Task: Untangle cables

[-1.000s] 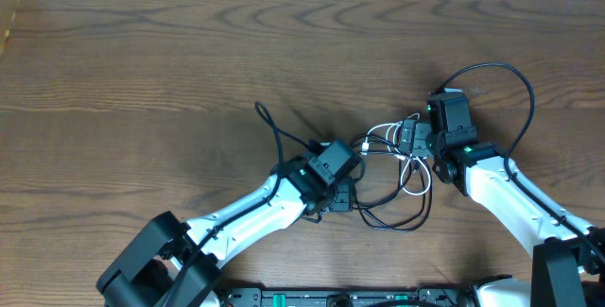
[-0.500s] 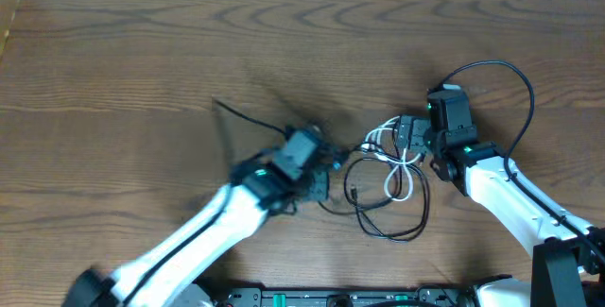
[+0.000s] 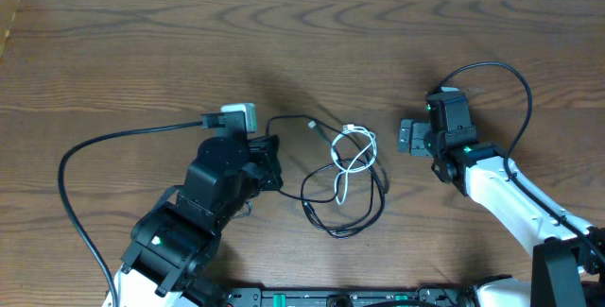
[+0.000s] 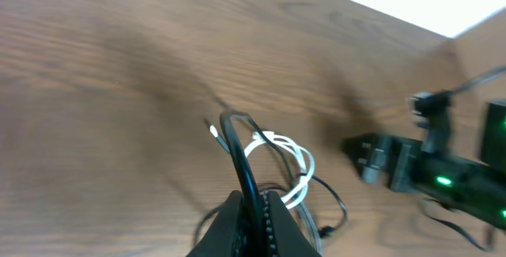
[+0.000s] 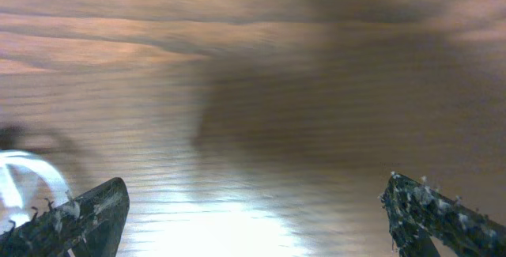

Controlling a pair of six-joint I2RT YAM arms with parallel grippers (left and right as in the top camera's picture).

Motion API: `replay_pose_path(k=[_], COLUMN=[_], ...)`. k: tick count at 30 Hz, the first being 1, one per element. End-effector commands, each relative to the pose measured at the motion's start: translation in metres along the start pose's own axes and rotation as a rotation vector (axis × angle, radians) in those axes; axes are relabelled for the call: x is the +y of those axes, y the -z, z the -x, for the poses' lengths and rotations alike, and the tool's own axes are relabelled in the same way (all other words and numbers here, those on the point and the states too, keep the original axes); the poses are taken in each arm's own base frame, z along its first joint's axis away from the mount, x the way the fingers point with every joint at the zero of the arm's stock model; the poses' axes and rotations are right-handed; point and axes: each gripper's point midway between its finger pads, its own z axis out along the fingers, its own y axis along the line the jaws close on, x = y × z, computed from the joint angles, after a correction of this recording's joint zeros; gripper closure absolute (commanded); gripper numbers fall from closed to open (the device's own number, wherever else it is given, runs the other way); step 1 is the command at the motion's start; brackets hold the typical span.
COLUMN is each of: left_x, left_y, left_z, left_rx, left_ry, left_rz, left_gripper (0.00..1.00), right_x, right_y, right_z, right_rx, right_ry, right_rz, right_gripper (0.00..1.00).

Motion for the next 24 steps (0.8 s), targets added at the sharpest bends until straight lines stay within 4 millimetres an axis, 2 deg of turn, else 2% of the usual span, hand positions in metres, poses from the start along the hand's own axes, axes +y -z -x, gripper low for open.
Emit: replay_pose_path(k=[1, 8, 11, 15, 20, 24], left_x=[0.018, 0.037, 0.042, 0.053, 0.062, 0.064], left_y=[-0.001, -0.025, -0.039, -0.055, -0.075, -0.095], left_z=[0.005, -0.028, -0.049, -0.067, -0.082, -0.086], left_rx=[-0.018, 0.148, 0.252, 0.338, 0.405, 0.416], left_ry=[-0.017, -0.033, -0.036, -0.044, -0.051, -0.056], left_rz=[0.104, 0.203, 0.228, 0.285, 0.331, 0.339], left_gripper=[0.92, 0.92, 0.92, 0.92, 0.92, 0.92], right_x=[-0.023, -0.009, -0.009, -0.009, -0.009, -0.009], right_y=[0.003, 0.002, 0.002, 0.002, 0.002, 0.002], right_z=[0.002, -0.001, -0.001, -0.001, -0.001, -0.001], right_rx=[-0.028, -0.007, -0.006, -0.006, -0.006, -0.006], right_ry=[0.012, 0.011, 0.011, 0.011, 0.011, 0.011], right_rz=[-0.127, -0.042, -0.042, -0.043, -0.042, -0.042], right_gripper=[0.01, 0.01, 0.01, 0.01, 0.01, 0.01])
